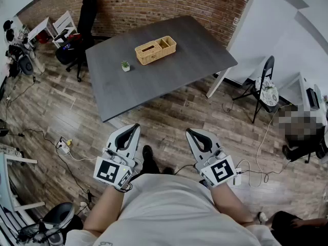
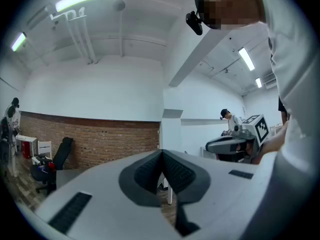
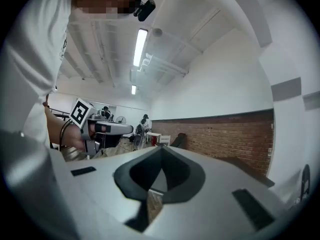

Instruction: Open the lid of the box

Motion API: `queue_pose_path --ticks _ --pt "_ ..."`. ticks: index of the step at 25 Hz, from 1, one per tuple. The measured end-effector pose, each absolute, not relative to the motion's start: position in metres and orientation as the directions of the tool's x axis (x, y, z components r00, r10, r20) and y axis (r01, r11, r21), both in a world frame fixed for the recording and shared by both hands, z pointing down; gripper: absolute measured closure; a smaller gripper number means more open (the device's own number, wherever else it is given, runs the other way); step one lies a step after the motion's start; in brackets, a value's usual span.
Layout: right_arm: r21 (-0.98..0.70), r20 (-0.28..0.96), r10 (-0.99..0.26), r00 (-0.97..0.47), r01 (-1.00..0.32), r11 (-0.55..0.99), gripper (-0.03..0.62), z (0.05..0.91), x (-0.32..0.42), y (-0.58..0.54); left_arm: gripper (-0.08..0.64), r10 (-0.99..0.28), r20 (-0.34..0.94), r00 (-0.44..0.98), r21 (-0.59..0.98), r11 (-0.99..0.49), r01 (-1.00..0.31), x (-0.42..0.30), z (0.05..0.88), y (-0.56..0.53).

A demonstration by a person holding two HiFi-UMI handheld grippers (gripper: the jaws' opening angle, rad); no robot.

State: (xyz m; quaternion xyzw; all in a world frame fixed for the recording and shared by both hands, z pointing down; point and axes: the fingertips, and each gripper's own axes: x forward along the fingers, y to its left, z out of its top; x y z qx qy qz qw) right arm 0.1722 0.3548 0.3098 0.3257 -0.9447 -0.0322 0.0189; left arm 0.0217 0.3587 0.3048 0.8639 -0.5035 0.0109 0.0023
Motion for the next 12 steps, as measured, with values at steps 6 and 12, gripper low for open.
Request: queue_pose_path --ticks 6,12 --pt "0.106 0.014 -0.629 -0.777 -0.624 0.774 0.588 0.313 0.172 0.343 0.549 -0.873 0.026 0.487 -0.008 -0.488 -0.873 0.017 0.306 0.350" --pt "0.097 0.015 -0.627 -0.779 -0.623 0.776 0.588 0.315 0.162 0.328 0.549 -0.873 0.038 0.486 -0.001 -0.487 -0.873 0.008 0.311 0.336"
